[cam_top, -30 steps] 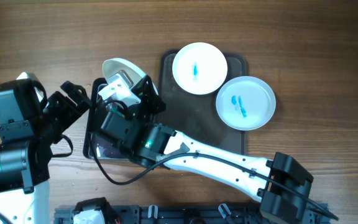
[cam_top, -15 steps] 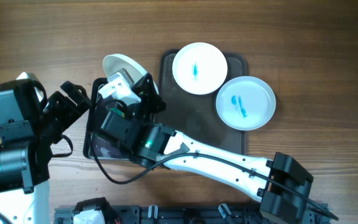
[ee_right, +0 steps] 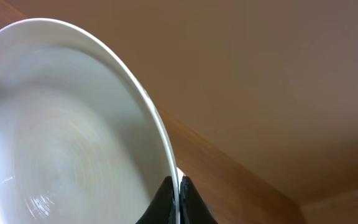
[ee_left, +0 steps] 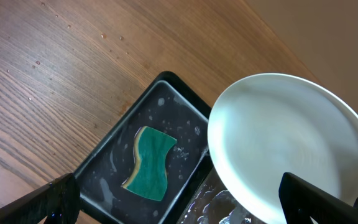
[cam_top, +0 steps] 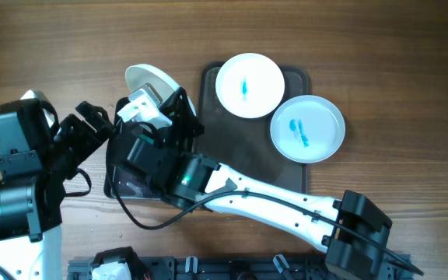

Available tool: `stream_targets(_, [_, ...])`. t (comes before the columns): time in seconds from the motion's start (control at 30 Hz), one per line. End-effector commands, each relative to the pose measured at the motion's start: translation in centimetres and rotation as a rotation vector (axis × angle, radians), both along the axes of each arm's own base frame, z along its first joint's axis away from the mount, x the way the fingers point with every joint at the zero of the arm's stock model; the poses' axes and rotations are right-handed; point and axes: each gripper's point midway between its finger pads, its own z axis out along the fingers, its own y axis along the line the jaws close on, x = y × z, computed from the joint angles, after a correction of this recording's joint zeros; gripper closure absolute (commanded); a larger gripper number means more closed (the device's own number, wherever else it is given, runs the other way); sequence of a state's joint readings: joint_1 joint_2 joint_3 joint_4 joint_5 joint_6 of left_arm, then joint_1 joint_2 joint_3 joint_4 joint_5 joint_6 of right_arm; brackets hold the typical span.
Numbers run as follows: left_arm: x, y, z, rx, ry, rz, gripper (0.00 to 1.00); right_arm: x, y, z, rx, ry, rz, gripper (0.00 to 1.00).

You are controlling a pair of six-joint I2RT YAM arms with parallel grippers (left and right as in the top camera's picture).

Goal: Clean dirty plates on tray and stack at the side
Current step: 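Lift the plate with the right gripper and tilt it over the black tray, then carry the plate right and set it on the table beside the tray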

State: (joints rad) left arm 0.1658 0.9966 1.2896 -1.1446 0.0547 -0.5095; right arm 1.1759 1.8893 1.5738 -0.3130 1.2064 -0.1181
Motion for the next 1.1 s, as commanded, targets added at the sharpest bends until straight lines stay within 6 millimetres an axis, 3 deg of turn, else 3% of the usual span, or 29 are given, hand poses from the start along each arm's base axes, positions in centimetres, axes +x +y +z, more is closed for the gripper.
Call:
stream_targets(0.0, [0.2, -0.1, 0.6, -0.006, -0.017, -0.007, 0.00, -0.3, 1.0, 1.3, 0.011, 0.021, 0.068, 0.96])
stream_targets(0.07, [0.2, -0.1, 0.6, -0.006, -0.017, -0.007, 0.00, -0.2, 0.7, 1.3, -0.091, 0.023, 0.077, 0.96])
stream_targets(0.3, [0.2, -0.1, 0.6, -0.006, -0.017, -0.007, 0.00, 0.0, 0.8, 2.6, -0.112, -0.020, 0.065, 0.96])
stream_targets(0.37, [0.2, -0.1, 0.6, -0.006, -0.017, -0.007, 0.00, 0.2, -0.7, 3.6, -0.066, -0.072, -0.034, 0.96])
stream_targets(0.43, [0.2, -0.1, 0.6, -0.006, -0.017, -0.007, 0.00, 0.1, 0.3, 2.7, -0.095, -0.031, 0.035, 0.96])
stream_targets(0.5, [0.2, -0.1, 0.6, -0.006, -0.017, -0.007, 0.00, 0.3, -0.1, 3.0, -0.081, -0.045, 0.008, 0.96])
stream_targets(0.57, [0.2, -0.1, 0.6, -0.006, -0.017, -0.007, 0.00, 0.1, 1.5, 2.1, -0.081, 0.004, 0.107, 0.96])
stream_targets(0.67, [0.2, -0.1, 0.6, -0.006, -0.017, -0.007, 0.00, 0.7, 0.7, 3.1, -0.011, -0.042, 0.045, 0.96])
stream_targets(0.73, [0.2, -0.1, 0.6, -0.006, -0.017, -0.007, 0.00, 0.4, 1.9, 2.5, -0.085, -0.004, 0.130, 0.96])
stream_targets(0.8, [0.2, -0.1, 0.6, -0.006, -0.017, -0.007, 0.00, 0.8, 0.4, 3.7, -0.057, -0.060, 0.030, 0.96])
stream_targets(0.93, [0.2, -0.1, 0.6, -0.006, -0.017, -0.007, 0.00, 0.4, 0.7, 3.2, -0.134, -0.037, 0.061, 0.96])
stream_targets(1.07, [0.2, -0.1, 0.6, -0.006, -0.017, -0.007, 0.00, 0.7, 0.4, 3.2, -0.085, -0.041, 0.042, 0.96])
